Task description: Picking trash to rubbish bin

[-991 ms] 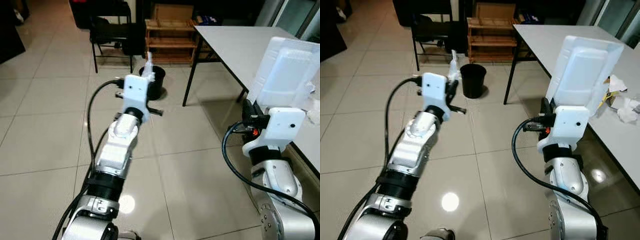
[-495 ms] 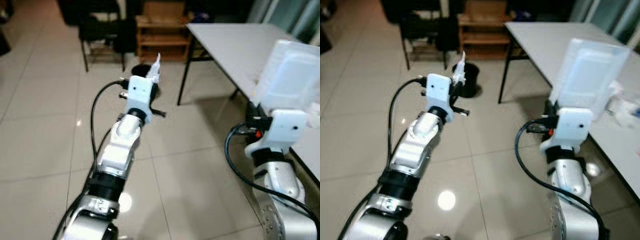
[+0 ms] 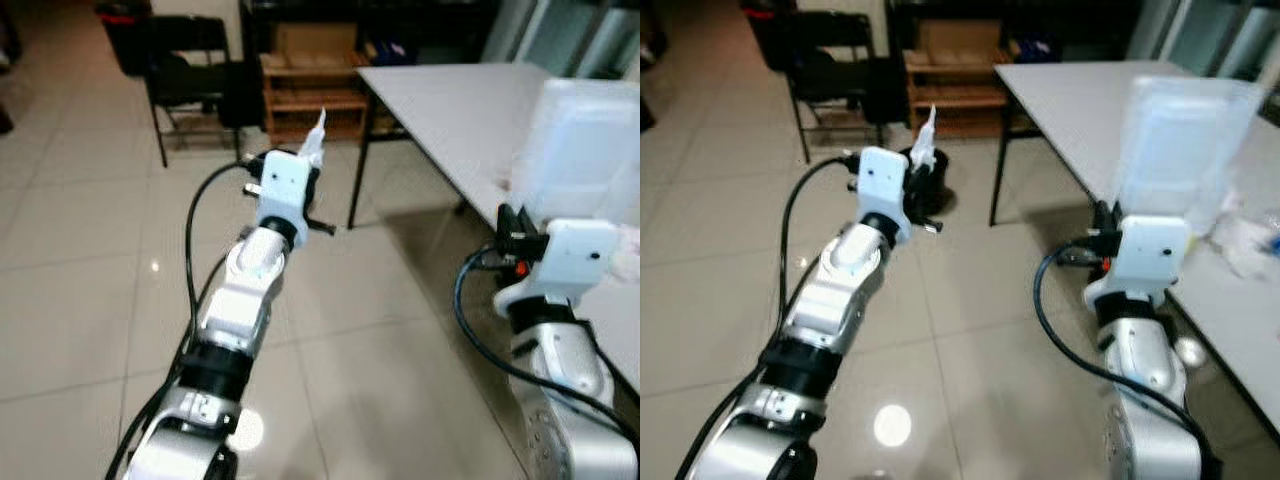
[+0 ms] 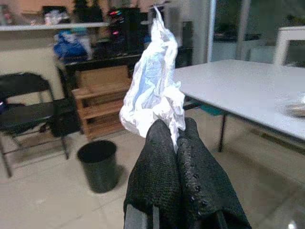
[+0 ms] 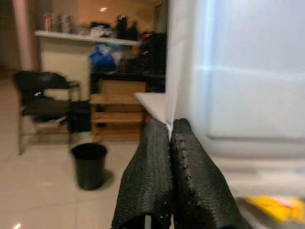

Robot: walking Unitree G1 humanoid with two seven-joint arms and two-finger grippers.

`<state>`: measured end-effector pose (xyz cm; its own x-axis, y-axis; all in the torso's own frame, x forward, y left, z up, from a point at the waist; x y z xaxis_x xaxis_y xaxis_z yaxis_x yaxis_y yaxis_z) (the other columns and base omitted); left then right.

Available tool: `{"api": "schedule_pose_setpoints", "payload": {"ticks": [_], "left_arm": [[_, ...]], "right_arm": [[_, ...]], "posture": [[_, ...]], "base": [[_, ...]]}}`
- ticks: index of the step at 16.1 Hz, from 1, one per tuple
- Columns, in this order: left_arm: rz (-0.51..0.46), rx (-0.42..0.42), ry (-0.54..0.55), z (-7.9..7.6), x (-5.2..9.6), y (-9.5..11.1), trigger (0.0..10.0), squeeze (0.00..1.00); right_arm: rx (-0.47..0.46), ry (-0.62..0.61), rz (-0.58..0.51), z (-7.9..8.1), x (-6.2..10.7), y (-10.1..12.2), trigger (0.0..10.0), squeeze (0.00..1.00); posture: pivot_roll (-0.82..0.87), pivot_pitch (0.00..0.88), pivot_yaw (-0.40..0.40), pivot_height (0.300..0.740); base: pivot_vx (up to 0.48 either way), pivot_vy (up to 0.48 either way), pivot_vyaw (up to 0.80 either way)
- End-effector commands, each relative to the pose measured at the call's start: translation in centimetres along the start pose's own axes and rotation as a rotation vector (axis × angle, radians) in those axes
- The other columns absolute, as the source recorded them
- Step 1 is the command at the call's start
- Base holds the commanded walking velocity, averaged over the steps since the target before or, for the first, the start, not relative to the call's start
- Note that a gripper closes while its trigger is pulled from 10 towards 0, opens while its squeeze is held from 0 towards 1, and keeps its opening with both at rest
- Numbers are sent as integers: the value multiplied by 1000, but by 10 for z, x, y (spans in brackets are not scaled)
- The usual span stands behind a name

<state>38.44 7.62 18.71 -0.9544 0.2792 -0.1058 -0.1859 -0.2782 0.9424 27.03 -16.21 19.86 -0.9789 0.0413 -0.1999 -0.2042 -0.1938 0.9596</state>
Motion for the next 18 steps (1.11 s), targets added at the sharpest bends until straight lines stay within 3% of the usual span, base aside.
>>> {"api": "schedule_pose_setpoints", "payload": {"ticks": [1,18], "left_arm": [[3,1,-1,-1,-1,1,10000,0],[0,-1,9,0,-2,2,10000,0]], "right_arm": [[7,-12,-4,-3,-1,2,10000,0],[9,12,4,1,-5,-2,10000,0]], "posture": [[158,75,-65,740],[170,70,-69,740]], "base": [[439,0,0],[467,0,0]]}}
Point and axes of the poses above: a point about 5 cm out from each wrist's last joint towards the gripper, its own x axis pointing back from the gripper into the wrist, its own y axis along the axis of the wrist's last joint, z = x × y, the point moved 3 cm from there along -x, pointing out of the wrist towards the gripper, and after that the axes turned 12 degrees about -x, right-handed, at the moved point
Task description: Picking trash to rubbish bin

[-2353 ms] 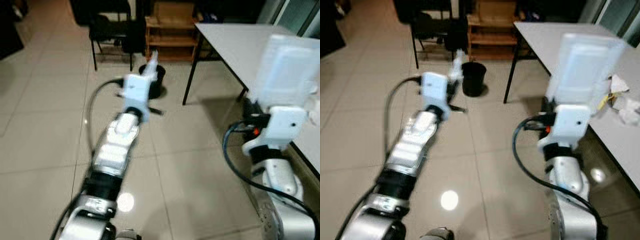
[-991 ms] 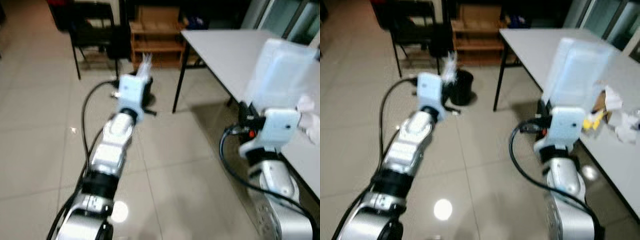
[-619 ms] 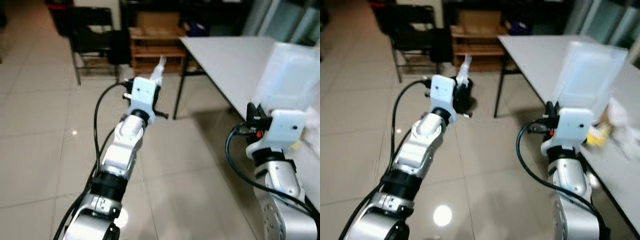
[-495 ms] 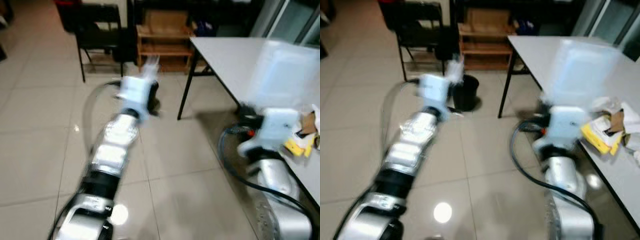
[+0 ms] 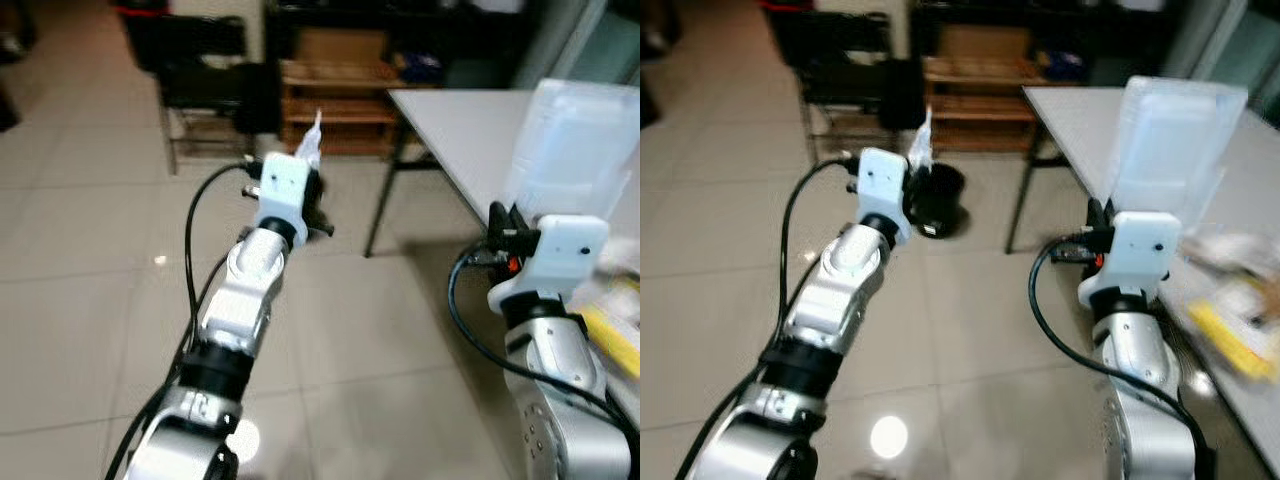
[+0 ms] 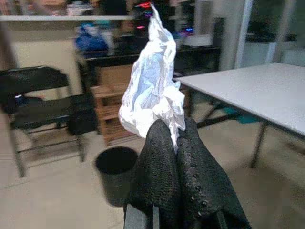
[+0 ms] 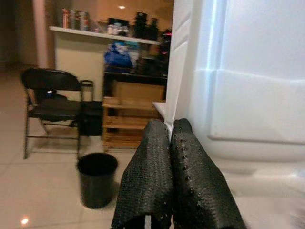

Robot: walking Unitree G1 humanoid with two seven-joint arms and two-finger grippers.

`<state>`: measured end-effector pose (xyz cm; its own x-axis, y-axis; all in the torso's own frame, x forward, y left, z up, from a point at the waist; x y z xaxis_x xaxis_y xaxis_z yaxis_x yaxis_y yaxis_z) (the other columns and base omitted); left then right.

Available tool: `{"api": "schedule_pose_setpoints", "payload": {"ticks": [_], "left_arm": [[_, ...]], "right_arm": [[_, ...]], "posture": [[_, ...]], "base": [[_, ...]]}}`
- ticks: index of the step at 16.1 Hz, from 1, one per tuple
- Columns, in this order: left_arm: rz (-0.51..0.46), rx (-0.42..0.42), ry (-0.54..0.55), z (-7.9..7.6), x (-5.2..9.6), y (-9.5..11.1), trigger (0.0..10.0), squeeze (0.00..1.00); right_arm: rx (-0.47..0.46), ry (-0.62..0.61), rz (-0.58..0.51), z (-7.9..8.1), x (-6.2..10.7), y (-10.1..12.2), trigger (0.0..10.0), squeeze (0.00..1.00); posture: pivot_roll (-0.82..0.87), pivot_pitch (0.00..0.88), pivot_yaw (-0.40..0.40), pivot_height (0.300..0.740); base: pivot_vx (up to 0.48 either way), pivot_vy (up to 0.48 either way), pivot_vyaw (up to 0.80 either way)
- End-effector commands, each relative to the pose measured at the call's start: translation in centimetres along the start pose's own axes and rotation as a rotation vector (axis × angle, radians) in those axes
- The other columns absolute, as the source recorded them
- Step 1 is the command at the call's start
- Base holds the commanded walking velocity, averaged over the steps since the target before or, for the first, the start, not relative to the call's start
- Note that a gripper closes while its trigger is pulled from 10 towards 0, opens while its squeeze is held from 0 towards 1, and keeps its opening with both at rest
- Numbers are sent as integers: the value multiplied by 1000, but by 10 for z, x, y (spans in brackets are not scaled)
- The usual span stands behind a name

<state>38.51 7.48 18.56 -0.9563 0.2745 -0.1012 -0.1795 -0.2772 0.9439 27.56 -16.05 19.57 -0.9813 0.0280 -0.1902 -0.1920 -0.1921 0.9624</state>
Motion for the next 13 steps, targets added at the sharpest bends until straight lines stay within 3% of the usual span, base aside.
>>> {"api": "schedule_pose_setpoints", "payload": {"ticks": [1,13], "left_arm": [[-6,-5,6,1,-1,3,10000,0],[-7,-5,1,0,-1,3,10000,0]], "right_arm": [[12,5,-6,0,0,2,10000,0],[17,15,-3,2,0,0,10000,0]], "posture": [[170,70,-69,740],[170,70,-68,740]], "base": [[469,0,0],[470,0,0]]}}
Point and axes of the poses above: a point about 5 cm out from each wrist's last joint towards the gripper, its own x axis pointing back from the gripper into the wrist, its own y axis along the axis of the wrist's last joint, z = x × y, the point moved 3 cm from there along -x, pointing out of the wrist towards the gripper, and after that the axes turned 12 degrees about -x, right-handed, at the moved point
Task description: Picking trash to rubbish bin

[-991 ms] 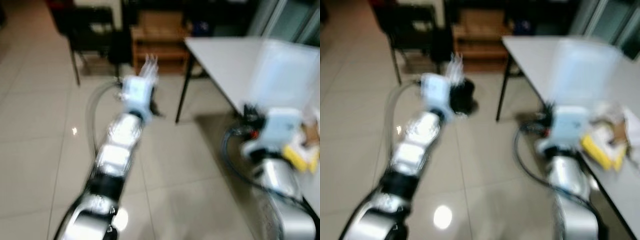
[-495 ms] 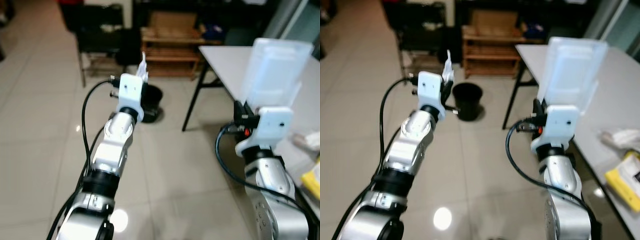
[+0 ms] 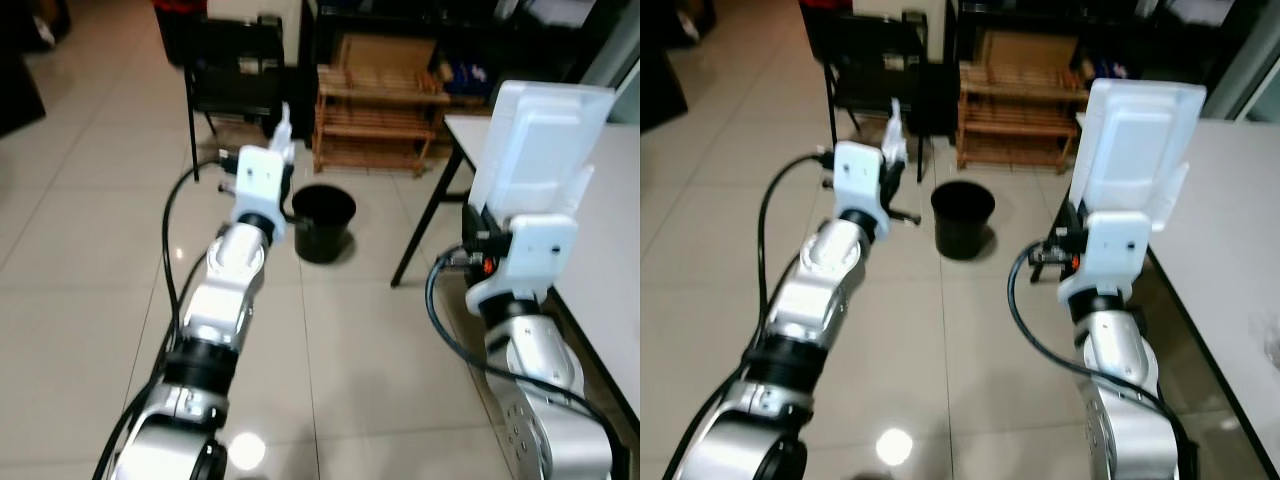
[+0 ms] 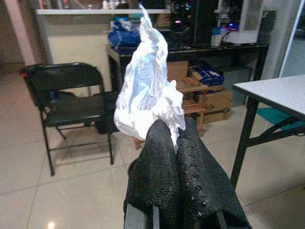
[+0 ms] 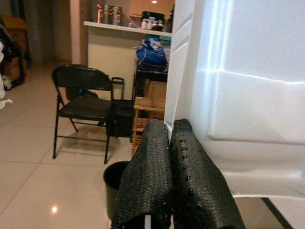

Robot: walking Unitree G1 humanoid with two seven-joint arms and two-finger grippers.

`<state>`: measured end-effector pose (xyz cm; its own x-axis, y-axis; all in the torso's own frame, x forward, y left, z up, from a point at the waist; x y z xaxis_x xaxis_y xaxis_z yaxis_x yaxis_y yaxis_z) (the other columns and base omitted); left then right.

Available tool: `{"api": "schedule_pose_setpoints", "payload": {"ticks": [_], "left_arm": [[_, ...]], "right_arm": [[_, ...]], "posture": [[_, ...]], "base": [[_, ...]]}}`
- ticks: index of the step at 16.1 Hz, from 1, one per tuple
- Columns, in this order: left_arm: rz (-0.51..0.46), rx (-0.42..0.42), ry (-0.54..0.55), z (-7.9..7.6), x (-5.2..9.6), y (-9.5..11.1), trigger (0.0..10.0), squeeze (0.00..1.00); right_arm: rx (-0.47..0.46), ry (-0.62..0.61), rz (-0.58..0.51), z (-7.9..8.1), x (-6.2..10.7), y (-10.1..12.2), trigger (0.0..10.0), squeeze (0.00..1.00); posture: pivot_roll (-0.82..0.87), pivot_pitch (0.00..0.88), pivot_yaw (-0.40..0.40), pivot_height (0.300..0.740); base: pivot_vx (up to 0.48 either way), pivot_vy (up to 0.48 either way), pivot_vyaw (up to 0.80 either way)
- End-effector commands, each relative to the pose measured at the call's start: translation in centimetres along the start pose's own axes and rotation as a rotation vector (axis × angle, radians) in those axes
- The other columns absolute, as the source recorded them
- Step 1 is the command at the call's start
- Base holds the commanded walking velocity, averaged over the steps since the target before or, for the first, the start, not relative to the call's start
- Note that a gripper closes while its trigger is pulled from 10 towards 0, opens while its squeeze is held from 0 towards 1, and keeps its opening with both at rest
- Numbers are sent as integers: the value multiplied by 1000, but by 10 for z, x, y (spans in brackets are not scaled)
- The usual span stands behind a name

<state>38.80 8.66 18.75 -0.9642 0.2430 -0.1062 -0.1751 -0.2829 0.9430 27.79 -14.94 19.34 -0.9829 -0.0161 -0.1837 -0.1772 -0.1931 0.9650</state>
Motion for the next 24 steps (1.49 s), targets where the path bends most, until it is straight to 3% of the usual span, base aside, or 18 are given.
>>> {"api": "schedule_pose_setpoints", "payload": {"ticks": [1,12,24], "left_arm": [[-13,0,-32,-13,-1,5,10000,0],[-15,0,-31,-12,-2,6,10000,0],[-3,8,-32,-13,0,2,10000,0]], "right_arm": [[19,-27,-17,-9,2,4,10000,0],[31,-19,-11,-9,2,2,10000,0],[14,-40,-11,-12,4,2,10000,0]], "posture": [[170,70,-68,740],[170,65,-71,740],[165,74,-77,740]], "base": [[469,0,0],[469,0,344],[471,0,0]]}}
Point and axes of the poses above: a point about 5 cm out from each wrist's last joint towards the gripper, its own x axis pointing back from the gripper into the wrist, its own y axis along the axis of the wrist's last joint, z = x × y, the point moved 3 cm from there along -x, pointing out of the wrist towards the gripper, and after that the axes turned 12 degrees about -x, right-handed, at the moved point
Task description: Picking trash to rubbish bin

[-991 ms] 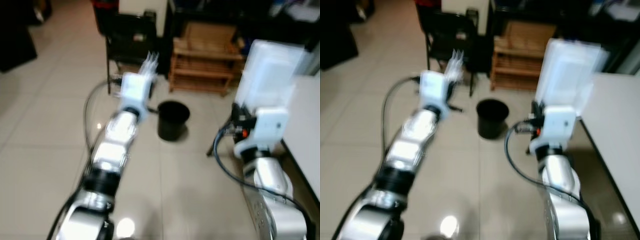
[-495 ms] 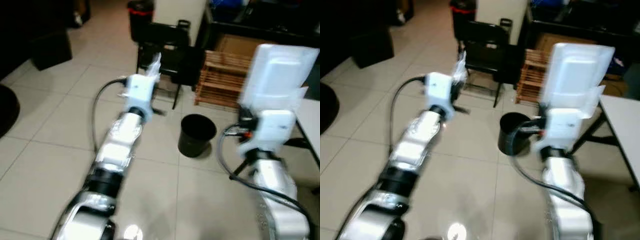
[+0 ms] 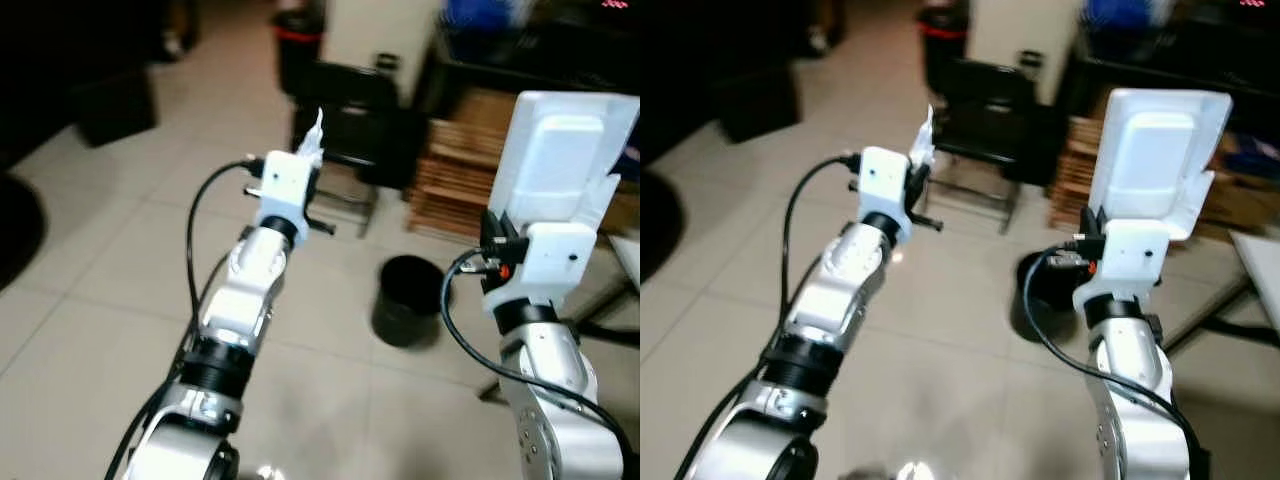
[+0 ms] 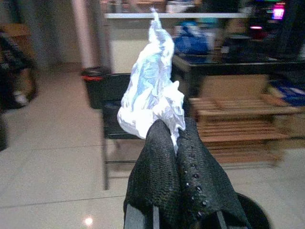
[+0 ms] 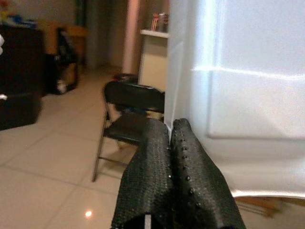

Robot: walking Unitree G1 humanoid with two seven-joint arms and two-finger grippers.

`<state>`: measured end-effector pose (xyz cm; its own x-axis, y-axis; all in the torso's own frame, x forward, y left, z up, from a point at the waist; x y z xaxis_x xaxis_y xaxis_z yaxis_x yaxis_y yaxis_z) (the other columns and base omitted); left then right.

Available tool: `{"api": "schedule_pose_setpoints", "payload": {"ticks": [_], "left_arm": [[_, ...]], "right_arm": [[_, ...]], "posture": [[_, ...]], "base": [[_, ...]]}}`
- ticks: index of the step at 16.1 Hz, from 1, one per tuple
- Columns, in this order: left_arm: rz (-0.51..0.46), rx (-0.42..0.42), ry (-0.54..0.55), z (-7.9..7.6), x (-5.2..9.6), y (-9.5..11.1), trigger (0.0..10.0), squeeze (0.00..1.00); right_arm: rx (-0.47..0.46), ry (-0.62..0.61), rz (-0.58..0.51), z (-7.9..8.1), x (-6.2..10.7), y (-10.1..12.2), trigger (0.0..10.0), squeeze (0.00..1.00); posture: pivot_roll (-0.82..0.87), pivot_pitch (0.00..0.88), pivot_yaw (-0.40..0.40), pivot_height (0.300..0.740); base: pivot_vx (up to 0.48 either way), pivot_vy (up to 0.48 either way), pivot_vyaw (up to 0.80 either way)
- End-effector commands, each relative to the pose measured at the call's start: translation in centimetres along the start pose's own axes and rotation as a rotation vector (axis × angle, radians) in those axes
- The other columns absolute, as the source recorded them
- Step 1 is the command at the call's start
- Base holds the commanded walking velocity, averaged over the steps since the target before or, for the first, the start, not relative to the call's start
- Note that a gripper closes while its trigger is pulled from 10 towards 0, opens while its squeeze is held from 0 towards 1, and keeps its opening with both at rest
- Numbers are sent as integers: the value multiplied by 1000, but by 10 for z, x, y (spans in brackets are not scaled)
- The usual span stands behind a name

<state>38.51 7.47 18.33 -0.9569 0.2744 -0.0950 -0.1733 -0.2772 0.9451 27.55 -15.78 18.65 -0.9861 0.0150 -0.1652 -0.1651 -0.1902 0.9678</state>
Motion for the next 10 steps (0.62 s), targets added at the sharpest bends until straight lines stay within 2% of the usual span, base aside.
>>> {"api": "schedule_pose_setpoints", "payload": {"ticks": [1,2,6,9,10], "left_arm": [[-2,3,2,-1,0,2,10000,0],[-1,3,3,-1,0,2,10000,0],[1,6,3,-1,0,2,10000,0],[3,7,4,-1,1,1,10000,0],[2,6,3,-2,1,1,10000,0]], "right_arm": [[11,-6,-23,-3,0,7,10000,0],[11,-6,-23,-3,0,7,10000,0],[9,-4,-16,-2,0,6,10000,0],[9,-4,-14,-1,0,5,10000,0],[9,-3,-12,-1,1,5,10000,0]], "posture": [[165,74,-77,740],[165,74,-77,740],[162,76,-79,740],[164,78,-77,740],[164,78,-77,740]], "base": [[472,0,0],[469,0,0],[469,0,-513],[469,0,0],[469,0,-800]]}}
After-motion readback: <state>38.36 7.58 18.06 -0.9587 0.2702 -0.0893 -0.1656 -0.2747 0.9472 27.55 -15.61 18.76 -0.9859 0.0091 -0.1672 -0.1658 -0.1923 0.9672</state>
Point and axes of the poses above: a point about 5 cm out from each wrist's last joint towards the gripper, its own x axis pointing back from the gripper into the wrist, its own y axis along the axis of the wrist's last joint, z = x × y, the point moved 3 cm from there along -x, pointing out of the wrist towards the gripper, and after that the axes turned 12 degrees about -x, right-handed, at the moved point
